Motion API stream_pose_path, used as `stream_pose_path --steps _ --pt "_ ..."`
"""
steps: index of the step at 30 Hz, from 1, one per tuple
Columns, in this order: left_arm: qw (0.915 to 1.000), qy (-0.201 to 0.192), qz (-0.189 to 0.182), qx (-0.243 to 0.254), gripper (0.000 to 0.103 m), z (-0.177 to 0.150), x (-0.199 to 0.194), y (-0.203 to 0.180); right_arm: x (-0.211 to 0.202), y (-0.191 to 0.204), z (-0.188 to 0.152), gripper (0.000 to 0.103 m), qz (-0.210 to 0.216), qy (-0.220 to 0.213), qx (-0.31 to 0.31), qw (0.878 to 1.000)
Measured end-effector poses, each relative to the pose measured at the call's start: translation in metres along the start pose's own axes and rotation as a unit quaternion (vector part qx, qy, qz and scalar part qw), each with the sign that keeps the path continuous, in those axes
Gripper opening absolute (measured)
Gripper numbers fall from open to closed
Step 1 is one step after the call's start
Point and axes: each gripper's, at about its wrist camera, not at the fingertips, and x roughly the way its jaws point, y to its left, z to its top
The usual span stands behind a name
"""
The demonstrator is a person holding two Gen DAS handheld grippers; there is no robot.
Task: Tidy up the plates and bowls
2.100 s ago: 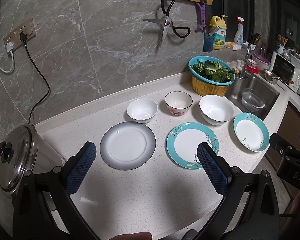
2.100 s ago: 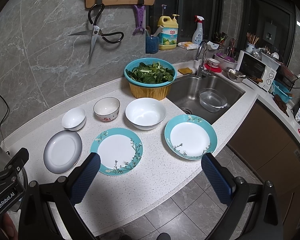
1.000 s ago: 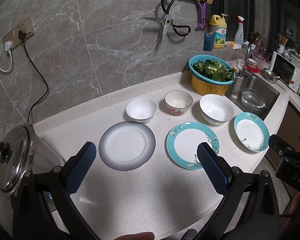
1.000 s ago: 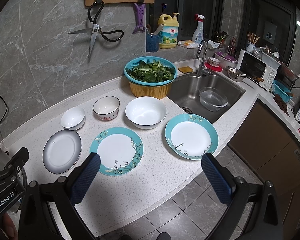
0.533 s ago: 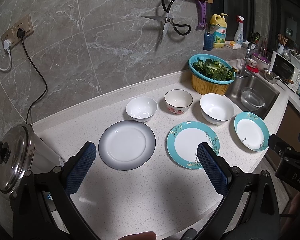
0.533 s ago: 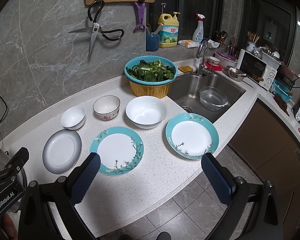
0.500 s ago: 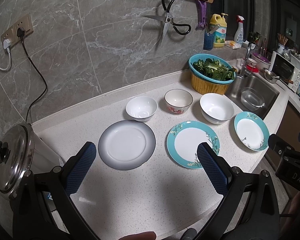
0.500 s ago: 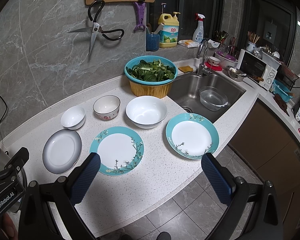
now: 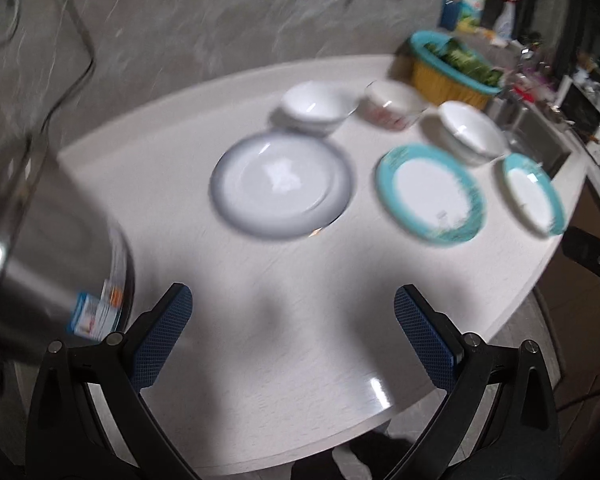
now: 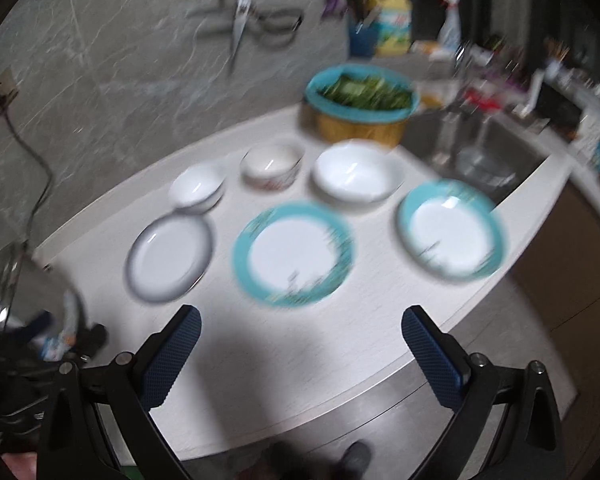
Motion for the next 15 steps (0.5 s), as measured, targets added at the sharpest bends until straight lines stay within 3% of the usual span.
stream_pose_path --steps 4,6,9,11,13,15 --pt "0.9985 0.004 -0.007 -0.054 0.101 -0.013 0.03 0.037 0.034 0.011 -0.015 0.094 0.078 0.053 0.027 0.995" --pt "0.9958 0.003 -0.037 -0.084 0.101 -0.012 0.045 0.054 0.047 0.014 -0.011 0.094 0.109 0.059 0.045 0.991" --pt "0.9957 0.007 -0.035 -0.086 0.101 -0.002 0.07 0.064 0.067 0.011 0.006 0.094 0.184 0.049 0.103 0.976" --pt "0.9957 0.022 -0.034 -0.084 0.1 0.008 0.084 0.068 0.091 0.018 0.022 0.095 0.219 0.068 0.099 0.968" --pt "0.9958 0.043 -0.004 -0.081 0.1 0.025 0.102 0.072 0.118 0.033 0.038 0.095 0.227 0.091 0.06 0.968" --pt "0.991 0.081 0.061 -0.087 0.1 0.046 0.127 0.078 0.148 0.049 0.054 0.087 0.25 0.129 0.021 0.959"
